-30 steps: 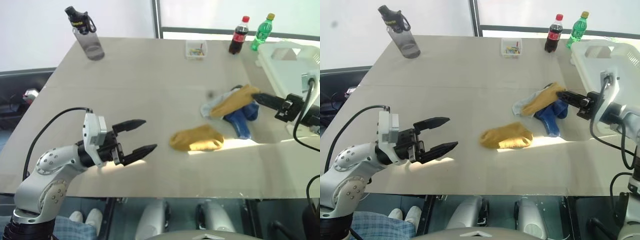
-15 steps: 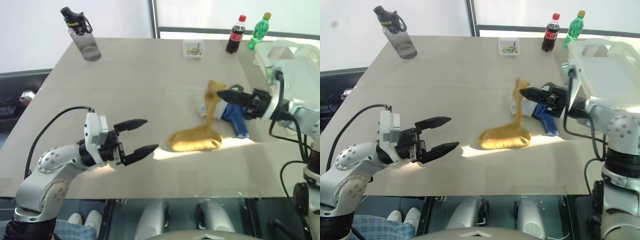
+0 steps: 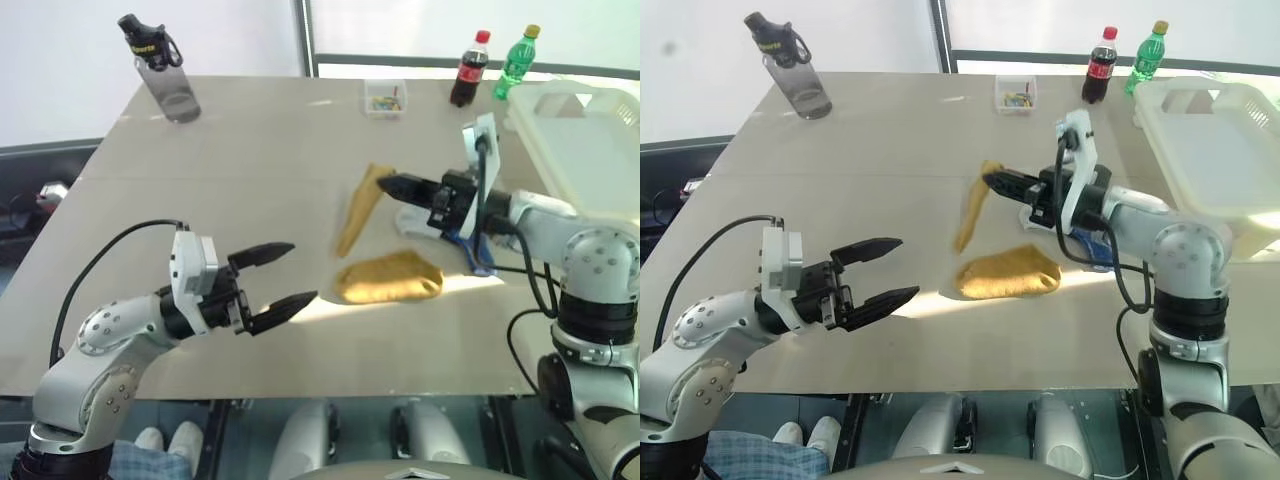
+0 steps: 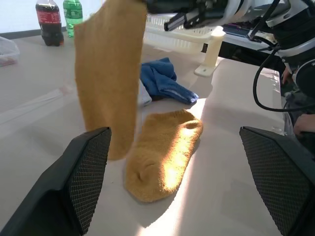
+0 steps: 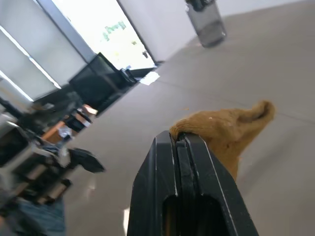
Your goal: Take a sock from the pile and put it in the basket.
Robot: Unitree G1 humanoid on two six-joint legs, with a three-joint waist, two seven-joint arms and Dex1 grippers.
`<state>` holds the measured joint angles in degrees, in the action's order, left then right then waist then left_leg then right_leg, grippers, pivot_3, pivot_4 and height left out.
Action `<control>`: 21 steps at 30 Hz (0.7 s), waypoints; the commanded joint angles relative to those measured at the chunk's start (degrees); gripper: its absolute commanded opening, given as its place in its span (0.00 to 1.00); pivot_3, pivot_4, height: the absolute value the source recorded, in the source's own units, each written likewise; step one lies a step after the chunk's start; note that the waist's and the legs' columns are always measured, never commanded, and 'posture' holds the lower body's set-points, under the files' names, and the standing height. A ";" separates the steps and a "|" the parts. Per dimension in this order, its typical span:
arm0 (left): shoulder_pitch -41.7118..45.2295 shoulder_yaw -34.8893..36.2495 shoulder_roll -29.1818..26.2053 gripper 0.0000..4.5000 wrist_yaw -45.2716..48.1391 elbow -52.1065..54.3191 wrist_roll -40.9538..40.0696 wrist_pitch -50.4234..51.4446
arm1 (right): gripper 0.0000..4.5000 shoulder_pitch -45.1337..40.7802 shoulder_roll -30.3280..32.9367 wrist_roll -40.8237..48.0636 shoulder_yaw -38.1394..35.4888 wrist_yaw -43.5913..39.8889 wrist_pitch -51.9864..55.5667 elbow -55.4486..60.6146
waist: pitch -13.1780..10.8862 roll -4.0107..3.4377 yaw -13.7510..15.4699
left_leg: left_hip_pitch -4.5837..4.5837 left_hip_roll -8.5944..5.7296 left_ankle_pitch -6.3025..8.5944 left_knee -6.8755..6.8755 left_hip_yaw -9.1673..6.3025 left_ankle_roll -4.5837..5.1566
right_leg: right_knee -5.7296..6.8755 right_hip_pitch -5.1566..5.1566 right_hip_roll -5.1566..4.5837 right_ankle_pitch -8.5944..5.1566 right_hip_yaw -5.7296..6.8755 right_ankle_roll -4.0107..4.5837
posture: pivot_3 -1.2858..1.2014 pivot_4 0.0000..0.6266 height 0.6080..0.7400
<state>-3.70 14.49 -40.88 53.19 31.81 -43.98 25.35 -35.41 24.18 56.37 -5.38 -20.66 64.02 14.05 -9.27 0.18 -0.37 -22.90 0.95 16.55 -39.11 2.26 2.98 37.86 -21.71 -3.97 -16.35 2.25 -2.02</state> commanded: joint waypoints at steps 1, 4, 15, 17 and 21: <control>-0.22 0.57 0.32 1.00 -0.40 2.05 -0.27 -1.13 | 0.01 3.78 2.44 -8.33 2.79 -1.47 -5.03 -4.06 | -0.03 -0.05 -0.16 | -0.02 -0.05 0.00 0.00 0.02 0.01 | 0.01 -0.01 -0.04 0.00 -0.02 0.00 | 0.52 0.24 1.00; -0.40 0.52 0.50 1.00 -0.50 2.15 -0.23 -1.26 | 0.01 5.46 4.82 -13.73 4.47 -3.40 -7.75 -7.77 | -0.06 -0.09 -0.30 | -0.01 -0.07 0.00 0.00 0.07 0.01 | 0.04 -0.05 -0.04 0.00 -0.07 -0.01 | 0.52 0.24 1.00; 0.68 0.01 0.08 1.00 0.10 1.47 -0.41 -1.05 | 0.01 4.15 5.67 -17.84 -0.38 -6.92 -13.16 -11.17 | -0.07 -0.09 -0.18 | 0.02 -0.01 0.00 0.00 0.06 0.01 | 0.08 -0.04 0.05 0.01 -0.07 -0.02 | 0.52 0.24 1.00; 0.80 0.05 -0.05 1.00 0.26 1.21 -0.40 -1.02 | 0.01 4.51 6.31 -17.92 -1.31 -7.35 -12.69 -11.33 | -0.07 -0.09 -0.17 | 0.02 0.00 0.00 0.00 0.06 0.01 | 0.07 -0.04 0.05 0.01 -0.06 -0.01 | 0.52 0.24 1.00; 1.20 -0.74 0.11 1.00 -1.10 0.59 0.53 -0.09 | 0.01 6.10 7.65 -18.34 -1.45 -7.99 -10.95 -11.01 | -0.07 -0.09 -0.19 | 0.02 0.00 0.00 0.00 0.06 0.01 | 0.06 -0.03 0.04 0.00 -0.06 -0.01 | 0.52 0.24 1.00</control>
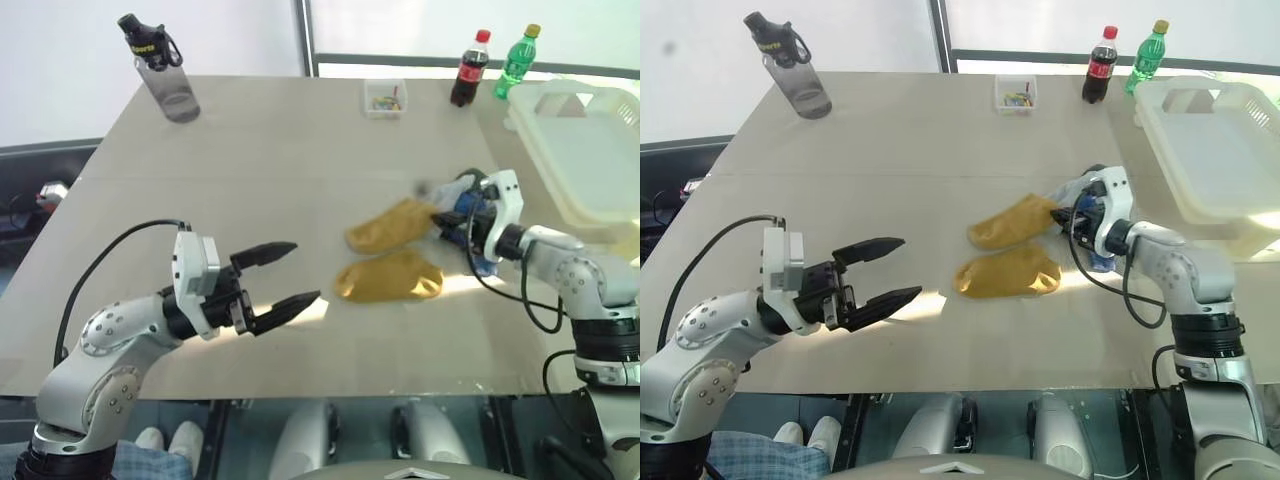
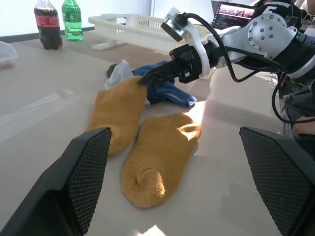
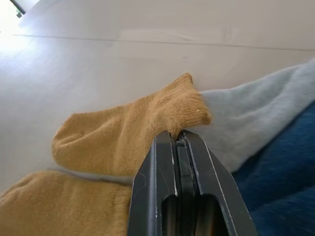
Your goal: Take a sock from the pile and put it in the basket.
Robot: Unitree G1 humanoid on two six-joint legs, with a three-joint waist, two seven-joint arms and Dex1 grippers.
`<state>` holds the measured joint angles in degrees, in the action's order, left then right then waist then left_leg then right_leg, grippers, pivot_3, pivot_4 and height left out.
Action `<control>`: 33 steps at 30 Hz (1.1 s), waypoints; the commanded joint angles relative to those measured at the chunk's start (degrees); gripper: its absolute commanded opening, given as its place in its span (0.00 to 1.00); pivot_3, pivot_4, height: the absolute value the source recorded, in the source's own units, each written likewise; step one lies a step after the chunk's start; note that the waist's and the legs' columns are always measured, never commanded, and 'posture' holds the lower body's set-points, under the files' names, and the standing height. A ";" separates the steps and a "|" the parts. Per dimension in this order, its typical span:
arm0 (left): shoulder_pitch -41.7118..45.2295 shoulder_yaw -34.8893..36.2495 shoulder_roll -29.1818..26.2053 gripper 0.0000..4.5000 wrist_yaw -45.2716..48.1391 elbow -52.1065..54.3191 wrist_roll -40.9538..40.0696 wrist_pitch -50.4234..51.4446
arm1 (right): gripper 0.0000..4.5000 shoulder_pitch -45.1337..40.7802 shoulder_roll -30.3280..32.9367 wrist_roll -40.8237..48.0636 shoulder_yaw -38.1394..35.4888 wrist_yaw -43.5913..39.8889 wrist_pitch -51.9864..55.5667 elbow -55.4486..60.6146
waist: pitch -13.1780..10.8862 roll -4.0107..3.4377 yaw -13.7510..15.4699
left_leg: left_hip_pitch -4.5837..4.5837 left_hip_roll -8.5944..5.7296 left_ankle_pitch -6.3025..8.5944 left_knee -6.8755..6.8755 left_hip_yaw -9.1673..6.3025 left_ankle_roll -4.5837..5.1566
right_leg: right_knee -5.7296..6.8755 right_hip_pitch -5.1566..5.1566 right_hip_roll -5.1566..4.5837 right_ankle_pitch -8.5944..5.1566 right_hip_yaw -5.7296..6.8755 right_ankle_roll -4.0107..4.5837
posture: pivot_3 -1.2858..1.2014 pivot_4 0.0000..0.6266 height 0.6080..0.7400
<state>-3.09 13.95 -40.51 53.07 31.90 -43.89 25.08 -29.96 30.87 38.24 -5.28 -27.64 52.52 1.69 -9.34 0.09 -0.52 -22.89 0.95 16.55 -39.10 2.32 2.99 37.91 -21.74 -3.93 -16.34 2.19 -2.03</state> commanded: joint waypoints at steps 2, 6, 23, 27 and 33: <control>1.51 -1.30 0.49 1.00 -3.80 -0.04 1.65 1.26 | 0.01 1.49 0.76 -0.03 -1.18 -1.20 1.00 2.18 | 0.00 0.00 -0.04 | 0.01 0.00 0.00 0.00 0.00 0.00 | 0.00 0.02 0.00 0.00 0.00 0.00 | 0.52 0.24 1.00; 4.08 -3.79 1.75 1.00 -12.88 -1.63 5.93 6.18 | 0.01 2.42 -0.44 0.34 -1.10 -0.56 2.09 3.54 | 0.00 0.00 -0.05 | 0.02 0.00 0.01 0.00 -0.01 0.02 | 0.04 0.02 0.00 0.00 0.00 0.00 | 0.52 0.24 1.00; 27.75 -8.18 23.17 1.00 -29.92 -26.60 0.26 26.33 | 0.01 3.38 -4.36 -1.12 -0.18 0.61 2.16 5.70 | -0.04 0.10 0.30 | -0.01 -0.05 -0.02 -0.08 -0.02 -0.02 | 0.06 0.02 0.14 0.01 0.00 -0.03 | 0.52 0.24 1.00; 31.85 -7.05 27.21 1.00 -33.38 -31.81 1.05 28.26 | 0.01 3.45 -5.24 -1.73 -0.31 0.91 1.82 5.98 | -0.04 0.11 0.40 | -0.01 -0.06 -0.02 -0.12 -0.02 -0.02 | 0.08 0.02 0.15 0.01 -0.02 -0.04 | 0.52 0.24 1.00; 36.11 -5.26 29.12 1.00 -35.80 -37.41 0.44 32.75 | 0.01 4.22 -5.96 -2.23 -0.96 1.42 1.23 6.84 | -0.04 0.11 0.15 | 0.00 -0.04 -0.03 -0.12 -0.02 -0.04 | 0.08 0.01 0.19 0.01 -0.03 -0.04 | 0.52 0.24 1.00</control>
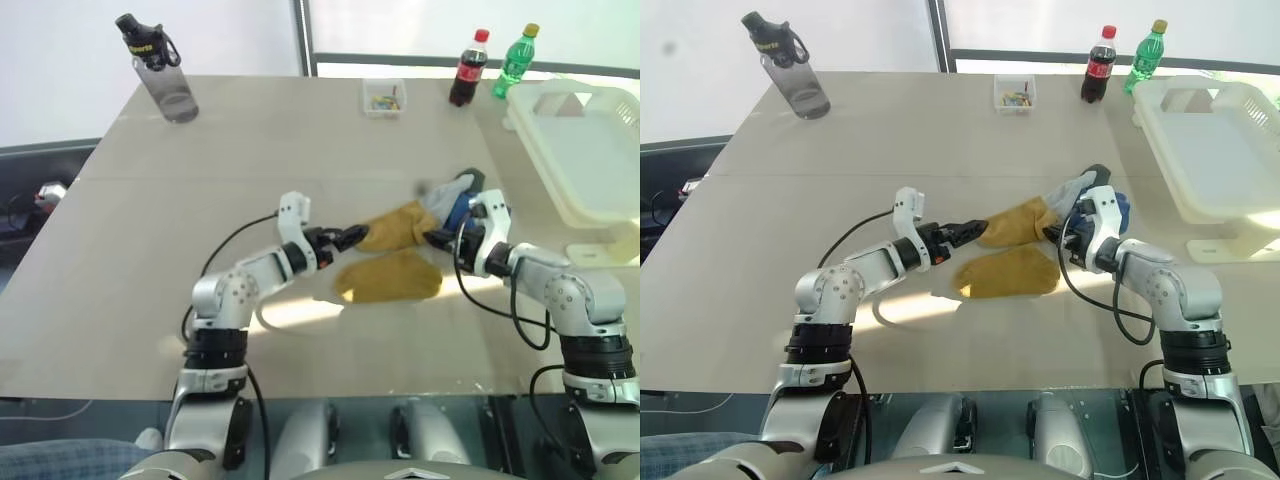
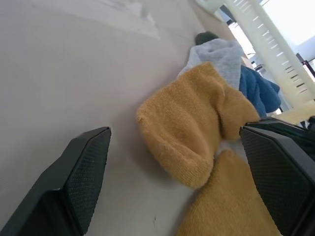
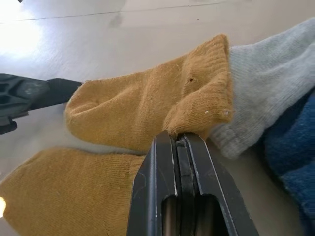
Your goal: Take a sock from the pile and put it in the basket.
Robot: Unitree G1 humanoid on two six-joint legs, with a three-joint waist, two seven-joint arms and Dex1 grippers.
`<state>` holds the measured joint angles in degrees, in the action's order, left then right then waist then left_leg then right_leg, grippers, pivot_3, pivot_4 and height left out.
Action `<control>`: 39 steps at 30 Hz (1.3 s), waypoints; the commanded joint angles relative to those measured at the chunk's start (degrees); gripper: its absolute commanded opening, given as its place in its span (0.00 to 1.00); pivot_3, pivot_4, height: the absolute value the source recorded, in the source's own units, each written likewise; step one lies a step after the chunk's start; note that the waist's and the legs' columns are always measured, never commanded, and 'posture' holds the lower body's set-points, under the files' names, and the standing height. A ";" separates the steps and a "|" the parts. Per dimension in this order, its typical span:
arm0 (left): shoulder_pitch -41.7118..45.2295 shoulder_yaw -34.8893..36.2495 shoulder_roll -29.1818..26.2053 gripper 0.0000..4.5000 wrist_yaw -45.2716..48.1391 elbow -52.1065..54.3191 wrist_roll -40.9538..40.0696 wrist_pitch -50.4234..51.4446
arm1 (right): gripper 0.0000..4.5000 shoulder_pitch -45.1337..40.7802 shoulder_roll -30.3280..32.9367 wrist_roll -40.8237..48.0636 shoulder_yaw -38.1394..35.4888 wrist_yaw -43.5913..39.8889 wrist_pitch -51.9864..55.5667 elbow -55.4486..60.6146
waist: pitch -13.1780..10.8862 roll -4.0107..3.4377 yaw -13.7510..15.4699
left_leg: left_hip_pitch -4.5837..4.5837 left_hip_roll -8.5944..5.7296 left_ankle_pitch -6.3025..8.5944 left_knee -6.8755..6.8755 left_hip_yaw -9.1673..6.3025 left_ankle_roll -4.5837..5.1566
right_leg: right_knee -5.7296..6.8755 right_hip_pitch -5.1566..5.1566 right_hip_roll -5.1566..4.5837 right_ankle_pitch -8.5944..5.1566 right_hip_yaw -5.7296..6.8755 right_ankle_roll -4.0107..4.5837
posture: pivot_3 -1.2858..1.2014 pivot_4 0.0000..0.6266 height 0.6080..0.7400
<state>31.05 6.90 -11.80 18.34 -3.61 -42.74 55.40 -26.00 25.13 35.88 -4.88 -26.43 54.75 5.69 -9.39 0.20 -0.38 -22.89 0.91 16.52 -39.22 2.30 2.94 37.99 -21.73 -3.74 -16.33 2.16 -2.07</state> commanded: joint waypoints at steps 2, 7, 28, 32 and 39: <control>2.51 1.84 0.24 0.94 -0.91 -2.86 -0.36 3.52 | 0.00 0.57 -0.25 0.16 -1.83 0.47 -1.05 3.19 | 0.00 0.00 0.04 | 0.00 0.00 -0.01 0.00 -0.01 -0.02 | 0.01 0.00 0.01 0.00 0.01 0.00 | 0.52 0.24 1.00; 2.78 2.53 0.61 0.55 0.09 -3.13 -1.22 6.34 | 0.00 1.15 -0.41 0.13 -2.38 1.04 -1.00 3.92 | 0.00 0.00 0.03 | 0.01 0.00 -0.01 0.00 0.00 -0.03 | 0.00 0.00 0.01 0.00 0.00 0.00 | 0.52 0.24 1.00; -0.96 8.99 0.05 0.03 0.70 9.97 -8.89 14.16 | 0.00 2.05 1.16 7.03 -8.40 2.42 5.53 11.20 | 0.00 0.00 0.02 | 0.00 0.00 -0.05 0.01 -0.01 -0.10 | -0.01 0.00 -0.04 0.00 0.00 0.00 | 0.52 0.24 1.00; -3.82 11.75 -1.11 0.03 -1.69 16.47 -13.96 19.28 | 0.00 3.62 3.91 12.31 -12.56 2.82 11.08 16.52 | 0.00 0.00 0.15 | 0.00 0.01 -0.05 0.01 -0.03 -0.10 | 0.00 0.01 -0.07 0.00 0.00 0.00 | 0.52 0.24 1.00; -11.38 15.78 -1.67 0.03 -7.67 25.71 -25.04 26.10 | 0.00 7.38 7.03 24.54 -17.24 6.59 23.28 24.86 | 0.00 0.00 0.14 | 0.02 0.02 -0.05 0.02 -0.06 -0.10 | 0.00 0.03 -0.11 0.00 0.00 0.00 | 0.52 0.24 1.00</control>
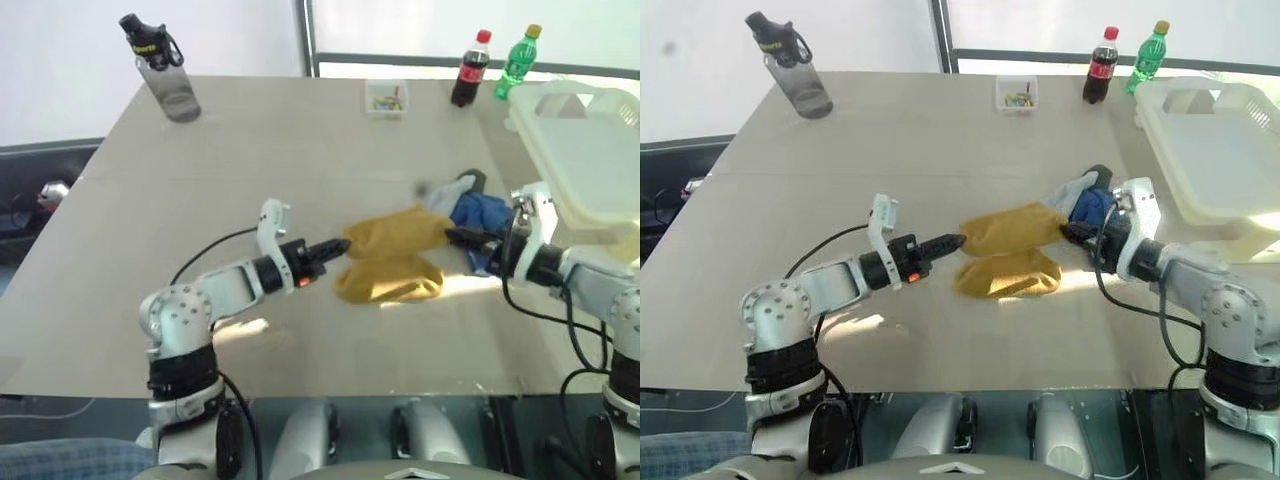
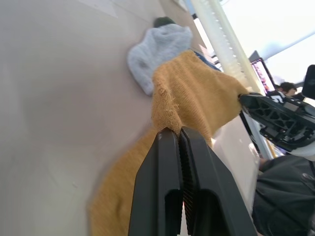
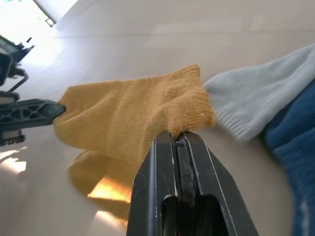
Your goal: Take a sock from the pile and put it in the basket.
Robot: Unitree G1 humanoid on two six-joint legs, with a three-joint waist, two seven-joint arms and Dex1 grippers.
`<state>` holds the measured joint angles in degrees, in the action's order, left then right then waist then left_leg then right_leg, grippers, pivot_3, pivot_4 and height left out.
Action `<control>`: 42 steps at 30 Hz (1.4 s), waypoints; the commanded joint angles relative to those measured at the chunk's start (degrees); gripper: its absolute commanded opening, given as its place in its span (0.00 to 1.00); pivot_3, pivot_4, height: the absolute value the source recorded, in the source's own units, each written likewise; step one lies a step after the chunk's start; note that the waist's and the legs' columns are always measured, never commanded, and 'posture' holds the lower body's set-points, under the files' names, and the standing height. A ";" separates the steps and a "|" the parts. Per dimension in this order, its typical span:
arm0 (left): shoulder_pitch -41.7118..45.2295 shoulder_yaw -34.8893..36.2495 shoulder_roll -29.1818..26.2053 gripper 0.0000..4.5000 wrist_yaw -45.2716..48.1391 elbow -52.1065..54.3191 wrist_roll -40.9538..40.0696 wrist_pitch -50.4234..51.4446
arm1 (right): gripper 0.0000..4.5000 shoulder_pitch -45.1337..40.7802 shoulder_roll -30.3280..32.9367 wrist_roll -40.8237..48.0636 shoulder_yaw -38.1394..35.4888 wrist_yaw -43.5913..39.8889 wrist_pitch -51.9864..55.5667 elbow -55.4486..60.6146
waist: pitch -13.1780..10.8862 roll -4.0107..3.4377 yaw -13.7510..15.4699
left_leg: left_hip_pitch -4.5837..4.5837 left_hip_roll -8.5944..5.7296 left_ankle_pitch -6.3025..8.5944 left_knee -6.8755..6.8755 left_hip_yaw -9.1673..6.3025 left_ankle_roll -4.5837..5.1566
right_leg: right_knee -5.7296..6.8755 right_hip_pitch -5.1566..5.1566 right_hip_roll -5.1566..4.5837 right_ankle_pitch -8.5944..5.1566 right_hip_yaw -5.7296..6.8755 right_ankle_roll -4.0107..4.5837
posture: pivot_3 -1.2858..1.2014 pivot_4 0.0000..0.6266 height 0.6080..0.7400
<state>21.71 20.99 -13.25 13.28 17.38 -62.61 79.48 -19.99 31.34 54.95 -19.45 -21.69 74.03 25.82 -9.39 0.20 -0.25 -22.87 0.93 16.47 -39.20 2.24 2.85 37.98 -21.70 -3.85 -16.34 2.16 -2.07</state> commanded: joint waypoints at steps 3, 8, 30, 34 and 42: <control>-4.45 2.16 0.09 0.03 -5.95 6.39 -8.75 1.70 | 0.00 3.53 0.09 8.67 -3.27 4.21 5.61 6.44 | 0.00 0.01 0.07 | 0.00 0.00 0.00 0.00 -0.01 0.00 | 0.02 0.00 -0.02 0.00 0.00 0.00 | 0.52 0.24 1.00; -8.56 1.26 -0.34 0.03 -10.42 8.42 -13.01 -0.21 | 0.00 5.69 -0.84 12.74 -2.66 7.66 5.73 7.45 | 0.00 0.01 0.15 | 0.02 -0.02 0.00 -0.01 -0.01 0.01 | 0.03 0.01 -0.02 0.00 0.01 0.00 | 0.52 0.24 1.00; -14.16 -6.29 -7.00 0.03 -9.28 6.57 -12.94 -10.48 | 0.00 7.64 0.15 12.75 2.91 12.05 -0.96 5.15 | 0.00 0.01 0.91 | 0.01 -0.03 0.01 0.01 -0.01 0.02 | 0.00 0.00 0.04 -0.01 0.00 0.02 | 0.52 0.24 1.00; -14.52 -7.89 -7.40 0.03 -7.88 5.57 -11.28 -11.97 | 0.00 7.71 0.88 11.83 3.50 11.94 -1.54 4.18 | 0.00 0.01 0.93 | 0.01 -0.03 0.01 0.01 -0.01 0.02 | -0.01 0.00 0.05 -0.01 0.00 0.02 | 0.52 0.24 1.00; -12.99 -10.00 -8.09 0.00 -5.49 3.41 -8.83 -13.95 | 0.43 8.70 3.00 11.81 3.69 9.93 -1.63 4.51 | 0.00 0.01 0.97 | 0.00 -0.03 0.01 0.01 -0.01 0.03 | -0.01 0.00 0.05 -0.01 0.00 0.02 | 0.52 0.24 1.00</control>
<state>8.25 11.33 -21.04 6.58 20.17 -71.59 66.40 -11.62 33.33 65.99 -15.36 -10.73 73.38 28.85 -9.38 0.20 0.72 -22.87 0.91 16.48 -39.19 2.23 2.87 37.97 -21.70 -3.80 -16.35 2.16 -2.05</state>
